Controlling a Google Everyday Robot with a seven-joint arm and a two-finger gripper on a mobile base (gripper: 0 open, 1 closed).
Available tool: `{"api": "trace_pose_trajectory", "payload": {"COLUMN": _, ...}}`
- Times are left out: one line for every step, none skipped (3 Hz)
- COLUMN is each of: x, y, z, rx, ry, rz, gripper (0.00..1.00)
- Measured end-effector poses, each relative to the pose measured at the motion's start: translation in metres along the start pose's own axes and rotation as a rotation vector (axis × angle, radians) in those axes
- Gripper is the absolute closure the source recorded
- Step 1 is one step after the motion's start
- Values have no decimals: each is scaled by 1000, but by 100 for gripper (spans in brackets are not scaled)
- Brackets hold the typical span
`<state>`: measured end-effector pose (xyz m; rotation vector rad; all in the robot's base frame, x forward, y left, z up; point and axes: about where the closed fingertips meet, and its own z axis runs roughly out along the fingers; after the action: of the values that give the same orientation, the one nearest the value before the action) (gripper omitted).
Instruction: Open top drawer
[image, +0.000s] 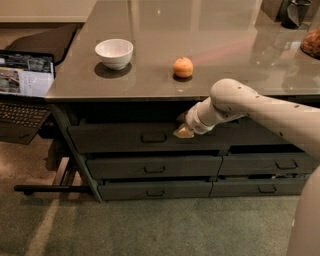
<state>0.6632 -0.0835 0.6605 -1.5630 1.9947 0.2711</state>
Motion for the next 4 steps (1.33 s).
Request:
{"api": "trace_pose_trajectory", "payload": {"x": -1, "y": 0, "z": -1, "rx": 0, "ry": 0, "rz": 0, "gripper": 100}}
{"api": "trace_pose_trajectory", "payload": {"x": 5, "y": 11, "z": -2, "rx": -18, "ry": 0, "rz": 1, "gripper": 82}}
{"api": "trace_pose_trajectory", "payload": {"x": 2, "y": 10, "z": -5, "rx": -18, "ry": 0, "rz": 1, "gripper": 58}}
{"api": "trace_pose_trajectory", "payload": {"x": 5, "y": 16, "z": -7, "rx": -28, "ry": 2, "rz": 0, "gripper": 35}}
